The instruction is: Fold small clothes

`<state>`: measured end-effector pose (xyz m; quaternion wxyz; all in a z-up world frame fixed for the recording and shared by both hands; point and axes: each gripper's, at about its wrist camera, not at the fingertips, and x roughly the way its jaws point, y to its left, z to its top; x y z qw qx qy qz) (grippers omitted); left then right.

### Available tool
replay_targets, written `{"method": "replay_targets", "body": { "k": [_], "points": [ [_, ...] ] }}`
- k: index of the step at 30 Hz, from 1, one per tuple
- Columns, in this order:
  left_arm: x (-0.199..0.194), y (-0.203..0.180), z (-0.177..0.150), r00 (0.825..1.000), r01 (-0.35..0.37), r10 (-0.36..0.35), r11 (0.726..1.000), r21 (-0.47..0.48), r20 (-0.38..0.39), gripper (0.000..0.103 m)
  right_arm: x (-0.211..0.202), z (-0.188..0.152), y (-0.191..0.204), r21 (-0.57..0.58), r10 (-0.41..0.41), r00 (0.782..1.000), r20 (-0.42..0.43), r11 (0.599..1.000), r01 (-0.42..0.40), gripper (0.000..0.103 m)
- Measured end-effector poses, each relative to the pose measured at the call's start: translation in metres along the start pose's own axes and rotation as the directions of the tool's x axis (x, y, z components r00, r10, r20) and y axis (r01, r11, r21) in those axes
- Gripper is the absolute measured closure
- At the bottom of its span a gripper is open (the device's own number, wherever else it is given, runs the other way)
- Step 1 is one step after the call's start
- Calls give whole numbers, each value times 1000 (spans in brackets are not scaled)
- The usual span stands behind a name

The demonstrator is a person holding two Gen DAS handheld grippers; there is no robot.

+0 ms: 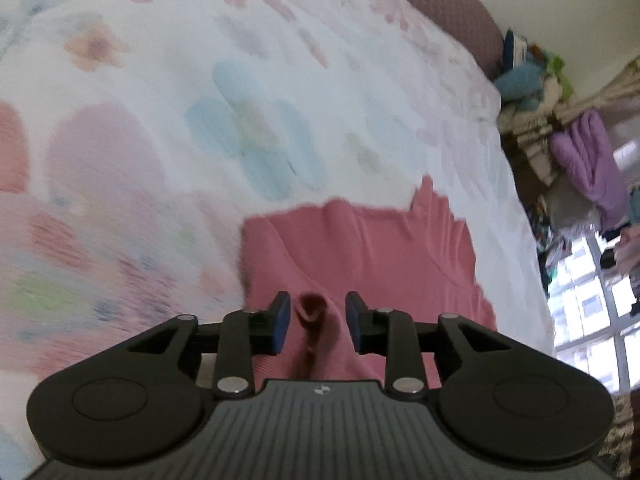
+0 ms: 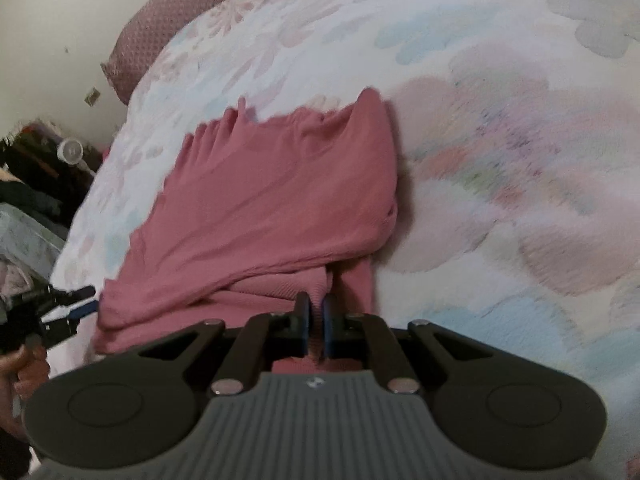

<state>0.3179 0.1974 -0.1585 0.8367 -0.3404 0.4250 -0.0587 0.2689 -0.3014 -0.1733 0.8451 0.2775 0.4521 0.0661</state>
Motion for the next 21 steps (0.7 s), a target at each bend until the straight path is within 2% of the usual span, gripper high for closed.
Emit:
{"method": "replay_targets", "body": {
  "k": [3,6,10,11,14,16,18,19,20,21],
  "points": [
    [-12,10,-1,999,2,-1,1000,-22,39,63,-8,4,-1,-18,2,1000,4,1000,-2,103],
    [-19,16,-9,999,-10,11,1000,-18,39,62,-14,5,-1,-31,-9,1000,5,999,10,103],
    [-19,12,-24,999,-31,30,999,40,14,60,-19,7,-6,-39,-30,1000,9,999,30,102],
    [-16,9,-28,1000,-29,29,998,54,1,56,-18,7,-8,-38,-15,1000,-3,999,15,102],
    [5,3,-37,997,-39,44,996,84,-60,55,-1,4,-5,-66,-7,998,-56,998,3,101],
    [17,5,-37,996,-51,55,997,52,-77,55,11,1,-1,-95,-43,994,-96,995,34,87],
    [26,6,-37,994,-42,44,999,23,-101,56,16,1,0,-112,-91,989,-117,991,78,81],
    [30,6,-38,991,-37,42,999,36,-131,84,15,1,1,-116,-107,988,-112,989,94,80],
    [33,5,-38,983,-54,63,997,57,-171,98,12,2,2,-126,-129,986,-106,985,115,80],
    [32,3,-37,979,-76,89,994,75,-181,99,8,3,3,-140,-149,984,-98,981,135,80]
  ]
}}
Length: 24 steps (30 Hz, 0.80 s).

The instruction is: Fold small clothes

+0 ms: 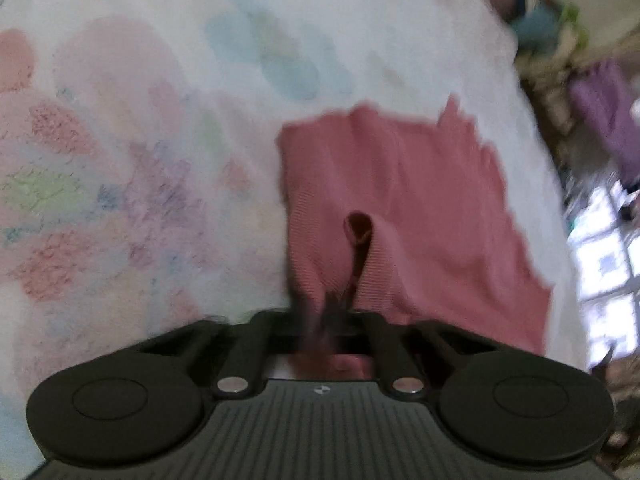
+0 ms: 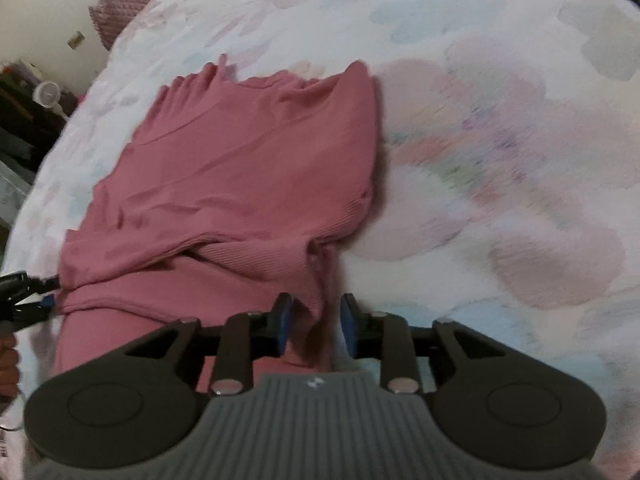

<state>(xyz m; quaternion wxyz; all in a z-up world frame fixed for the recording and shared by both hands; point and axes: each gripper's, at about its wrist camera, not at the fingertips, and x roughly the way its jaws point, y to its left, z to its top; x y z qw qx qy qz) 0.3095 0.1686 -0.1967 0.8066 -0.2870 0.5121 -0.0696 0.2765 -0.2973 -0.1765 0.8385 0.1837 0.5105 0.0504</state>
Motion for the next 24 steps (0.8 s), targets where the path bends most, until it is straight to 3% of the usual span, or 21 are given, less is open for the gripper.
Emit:
{"method": "replay_targets", "body": {
  "k": [3,5,6,9,11,14,17,20,24],
  "points": [
    [-15,2,2,998,-48,46,998,31,48,91,-14,6,0,-42,-40,997,63,998,43,78],
    [-20,5,5,997,-66,64,997,45,38,75,-15,11,-1,-43,6,998,67,999,-3,78],
    [-22,6,7,997,-77,75,995,56,33,74,-14,12,1,-55,11,999,54,998,-8,78],
    [-36,-1,23,985,-141,131,986,86,113,66,-12,24,13,-126,-35,998,61,991,43,78],
    [-40,-7,40,981,-119,104,989,88,161,54,-11,42,16,-132,-19,996,83,991,30,76],
    [-30,-29,72,981,-64,38,990,129,189,50,-5,79,25,-148,20,992,127,989,-1,76],
    [-3,-62,98,989,-43,10,974,221,150,50,12,119,44,-201,59,987,147,979,-29,73],
    [25,-92,120,992,-20,-20,953,304,127,47,38,155,72,-289,66,987,147,957,-21,63],
    [65,-115,143,994,47,-76,950,310,83,44,79,193,97,-318,77,991,107,947,-39,60]
  ]
}}
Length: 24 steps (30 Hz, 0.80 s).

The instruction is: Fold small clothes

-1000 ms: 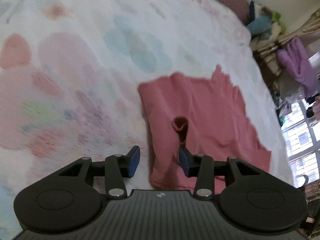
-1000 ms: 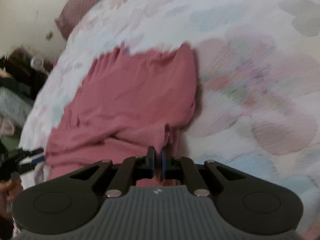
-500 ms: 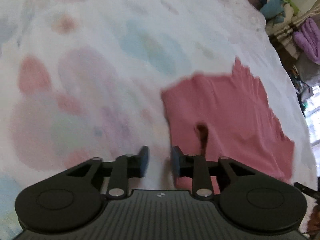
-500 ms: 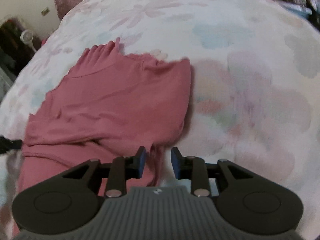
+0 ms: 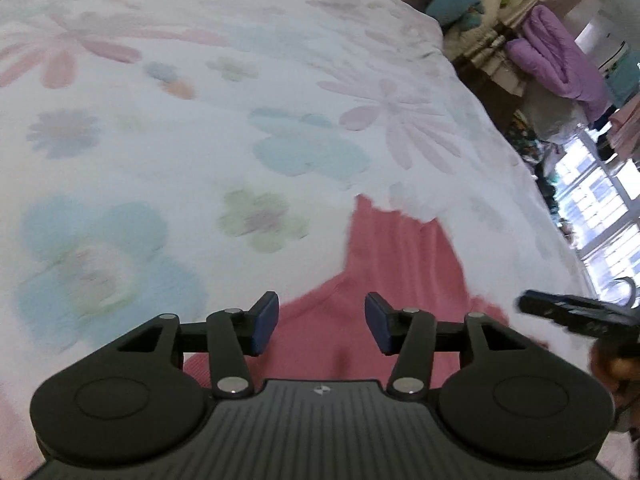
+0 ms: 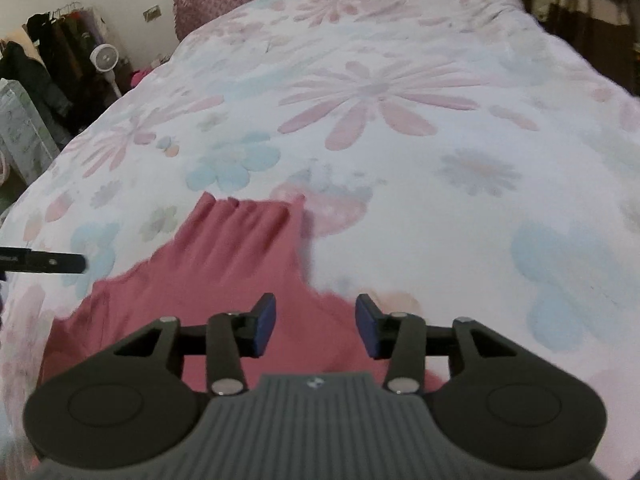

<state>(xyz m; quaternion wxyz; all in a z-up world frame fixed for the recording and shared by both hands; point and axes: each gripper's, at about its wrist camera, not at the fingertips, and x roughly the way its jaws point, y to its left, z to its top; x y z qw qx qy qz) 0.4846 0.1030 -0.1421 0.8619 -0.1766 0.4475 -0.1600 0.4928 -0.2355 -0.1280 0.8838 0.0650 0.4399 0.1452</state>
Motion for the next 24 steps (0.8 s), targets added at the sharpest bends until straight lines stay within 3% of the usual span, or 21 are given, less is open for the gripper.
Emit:
{"method": "replay_targets", "body": {
  "k": [7,10,16,17,18,19,20,22,24],
  "points": [
    [58,-16,26,998,30,-27,999,44,-58,43,69,31,2,18,22,999,-48,1000,-21,60],
    [68,-25,32,997,57,-52,995,77,-58,35,86,37,0,32,58,997,-55,998,-56,60],
    [96,-32,31,993,25,-13,995,99,-120,32,109,44,1,54,105,992,-64,993,-101,61],
    [96,-31,29,993,23,-11,995,100,-117,32,111,45,2,51,114,991,-68,993,-111,63],
    [96,-31,28,994,25,-14,995,97,-113,33,112,44,4,46,122,990,-72,992,-119,74],
    [94,-30,28,994,31,-21,995,93,-109,39,112,44,6,40,131,989,-75,991,-128,88],
    [93,-29,27,994,42,-32,995,85,-108,63,113,44,7,33,135,988,-79,991,-133,93],
    [89,-29,28,994,33,-24,996,79,-107,96,112,43,10,12,122,989,-82,993,-121,100],
    [82,-33,27,995,45,-36,994,100,-91,96,109,42,10,17,127,989,-79,992,-126,103]
  ]
}}
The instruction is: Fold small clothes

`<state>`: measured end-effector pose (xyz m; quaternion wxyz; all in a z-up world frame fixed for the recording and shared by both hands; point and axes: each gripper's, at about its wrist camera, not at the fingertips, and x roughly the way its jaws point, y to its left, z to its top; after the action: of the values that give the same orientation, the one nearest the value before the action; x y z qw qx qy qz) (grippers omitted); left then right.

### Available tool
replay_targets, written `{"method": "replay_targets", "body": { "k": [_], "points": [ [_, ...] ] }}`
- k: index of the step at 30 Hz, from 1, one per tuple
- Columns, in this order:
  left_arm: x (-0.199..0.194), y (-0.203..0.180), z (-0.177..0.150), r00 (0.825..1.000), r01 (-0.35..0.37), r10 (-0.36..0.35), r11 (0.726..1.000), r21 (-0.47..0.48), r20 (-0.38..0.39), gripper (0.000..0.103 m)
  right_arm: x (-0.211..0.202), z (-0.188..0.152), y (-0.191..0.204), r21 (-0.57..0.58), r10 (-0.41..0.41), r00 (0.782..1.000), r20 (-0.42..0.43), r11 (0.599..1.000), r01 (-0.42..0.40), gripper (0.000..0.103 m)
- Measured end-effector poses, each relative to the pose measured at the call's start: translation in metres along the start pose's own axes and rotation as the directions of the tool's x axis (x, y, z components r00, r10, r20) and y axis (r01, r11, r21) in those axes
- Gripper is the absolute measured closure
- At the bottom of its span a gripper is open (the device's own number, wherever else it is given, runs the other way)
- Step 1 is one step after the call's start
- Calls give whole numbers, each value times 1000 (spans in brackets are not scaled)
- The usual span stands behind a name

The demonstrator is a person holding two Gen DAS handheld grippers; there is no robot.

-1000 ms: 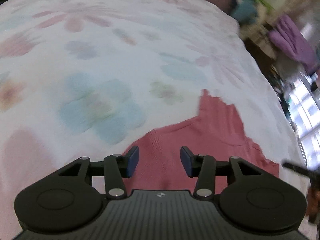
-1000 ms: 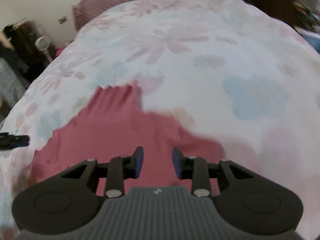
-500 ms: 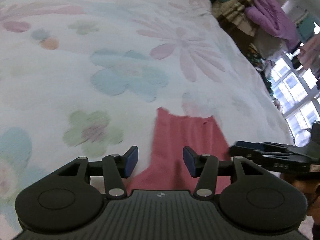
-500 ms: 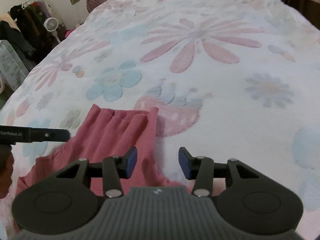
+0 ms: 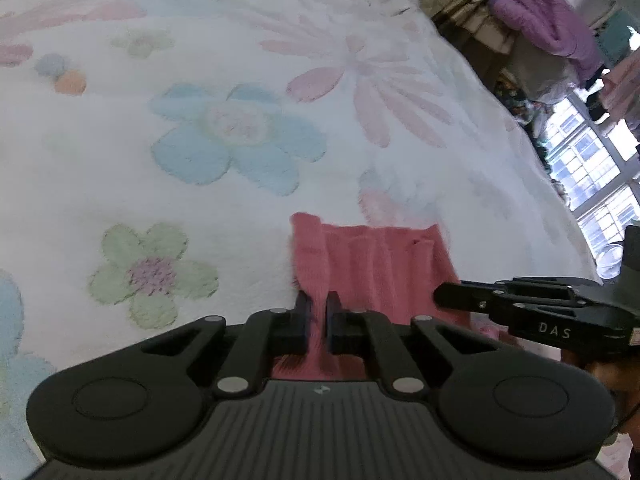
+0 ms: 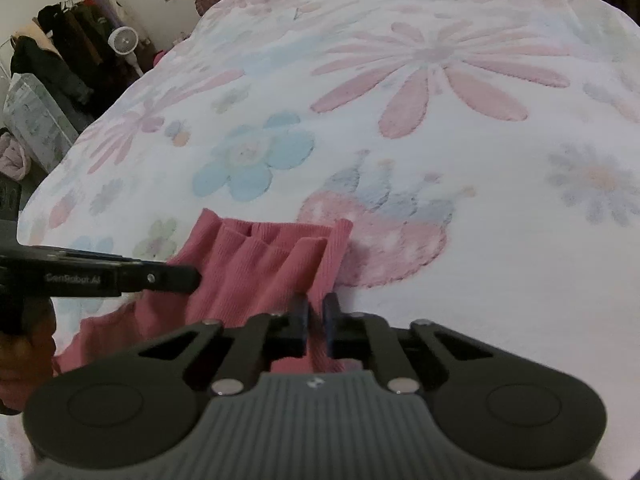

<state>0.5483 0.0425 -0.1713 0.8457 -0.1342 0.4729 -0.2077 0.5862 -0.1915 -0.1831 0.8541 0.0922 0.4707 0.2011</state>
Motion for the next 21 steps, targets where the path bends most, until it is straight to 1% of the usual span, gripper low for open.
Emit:
{"method": "replay_targets", "body": {
  "k": [3,6,9,14,18,21],
  "points": [
    [-11,-9,0,1000,-2,2,999,47,16,96,-10,-2,1,-12,14,1000,19,1000,-14,103],
    [-23,-10,-1,999,18,-19,999,39,29,96,-22,-4,1,-13,22,999,35,1000,-21,103],
    [-34,-16,-5,999,33,-35,998,57,37,97,-37,-7,3,-15,38,998,50,999,-38,103],
    [-53,-23,-18,995,70,-74,996,61,61,96,-66,-20,13,-36,98,991,91,995,-95,103],
    [-68,-24,-38,992,92,-97,993,73,76,96,-86,-39,20,-49,143,983,119,989,-138,103],
    [-78,-27,-62,987,132,-140,986,101,77,96,-97,-61,24,-71,182,975,127,982,-175,103]
  ]
}}
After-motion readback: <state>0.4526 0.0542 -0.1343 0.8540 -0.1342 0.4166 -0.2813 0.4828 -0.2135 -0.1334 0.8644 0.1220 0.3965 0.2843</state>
